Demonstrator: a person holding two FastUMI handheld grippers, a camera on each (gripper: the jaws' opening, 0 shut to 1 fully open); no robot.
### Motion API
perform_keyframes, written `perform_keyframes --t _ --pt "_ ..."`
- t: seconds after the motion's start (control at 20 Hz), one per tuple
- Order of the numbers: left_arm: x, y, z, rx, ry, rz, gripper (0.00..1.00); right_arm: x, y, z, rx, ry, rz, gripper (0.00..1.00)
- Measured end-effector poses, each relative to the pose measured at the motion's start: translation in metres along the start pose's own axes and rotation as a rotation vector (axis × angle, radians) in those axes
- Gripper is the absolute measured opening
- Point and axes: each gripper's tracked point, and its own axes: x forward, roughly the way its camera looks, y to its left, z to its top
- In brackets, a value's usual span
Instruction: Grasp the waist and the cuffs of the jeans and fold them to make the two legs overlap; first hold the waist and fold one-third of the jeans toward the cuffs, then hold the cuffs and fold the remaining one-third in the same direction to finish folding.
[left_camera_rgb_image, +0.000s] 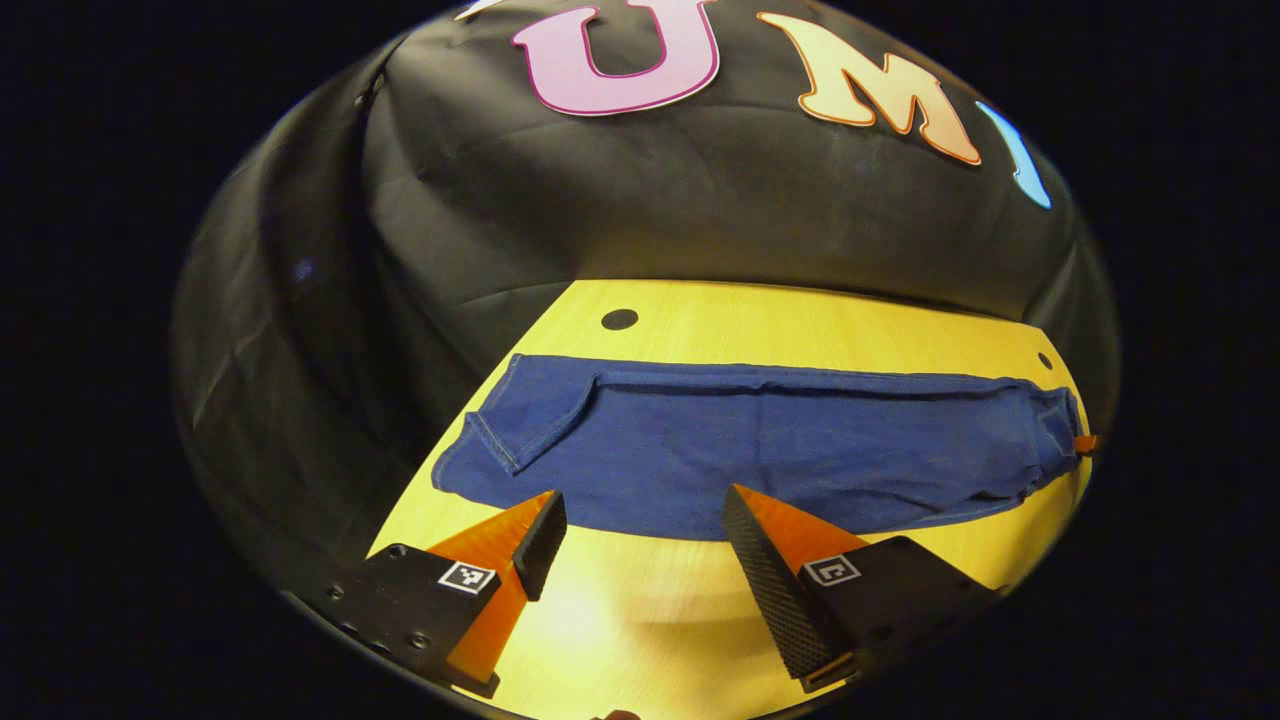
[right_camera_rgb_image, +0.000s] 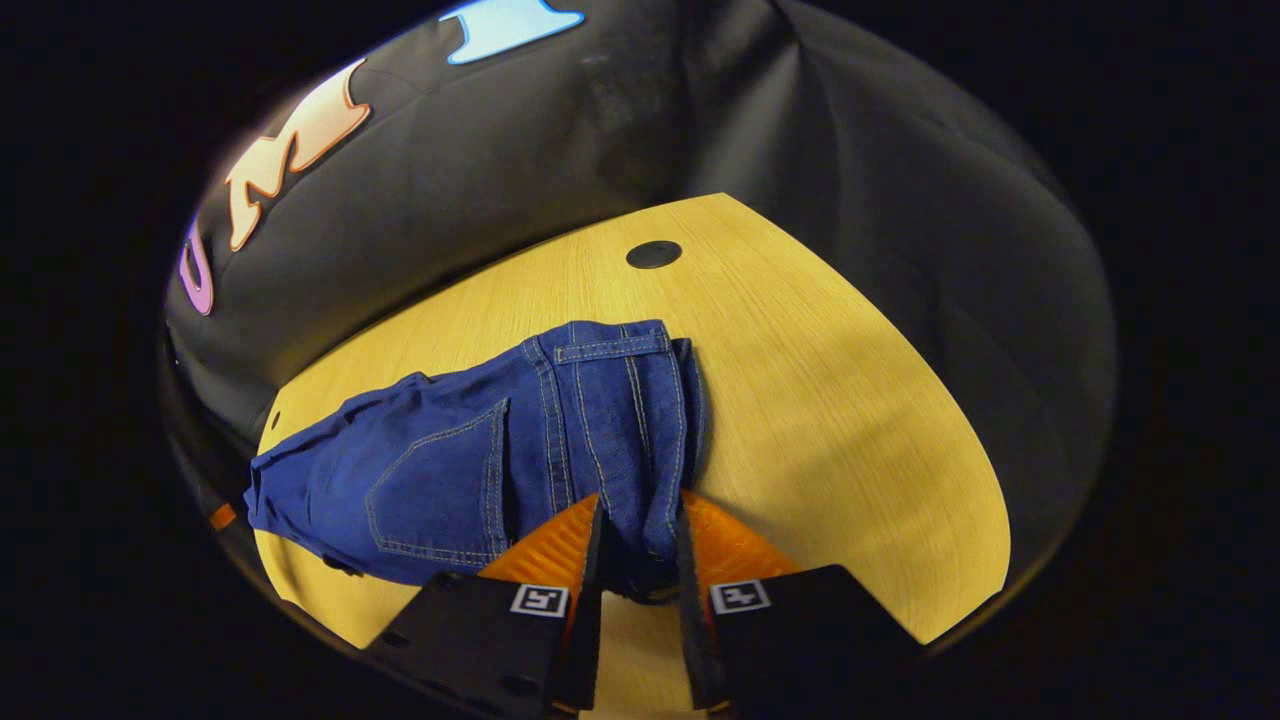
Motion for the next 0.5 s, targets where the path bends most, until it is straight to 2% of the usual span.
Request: perform_keyframes --t 0.1,0.15,0.2,0.25,0.3,0.35,0.45,0.5 --pt "-0.0009 0.0009 0.0001 -0.004 0.004 -0.015 0.96 -0.0016 0.0006 0.0025 0.007 -0.029 -0.035 0.30" --pt "0.0012 0.0003 -0.0013 -0.006 0.003 -0.015 0.96 -0.0018 0.0008 0.0027 0.015 -0.038 -0.053 0.29" --pt "0.0016 -0.0005 -0.0004 -0.010 0.001 -0.017 1.00 -0.0031 0.0041 0.0028 0.018 -0.034 -0.050 0.30" --pt "0.0016 -0.0003 -0.0008 -0.012 0.004 -0.017 0.96 -0.0072 0.0071 0.0036 0.038 -0.020 -0.044 0.23" --pt "0.0013 -0.0001 -0.0006 -0.014 0.010 -0.015 0.96 -0.0035 0.0068 0.0030 0.069 -0.010 -0.047 0.19" --pt "0.0016 -0.0007 0.0006 -0.017 0.010 -0.016 0.96 -0.0012 0.0075 0.0036 0.087 -0.002 -0.051 0.07" --pt "0.0013 -0.0015 0.0018 -0.034 0.009 -0.018 0.96 -0.0023 0.0089 0.0039 0.086 -0.007 -0.070 0.02" --pt "-0.0001 -0.0005 0.0026 -0.039 0.007 -0.017 0.96 -0.0080 0.0097 0.0077 0.080 -0.017 -0.085 0.06"
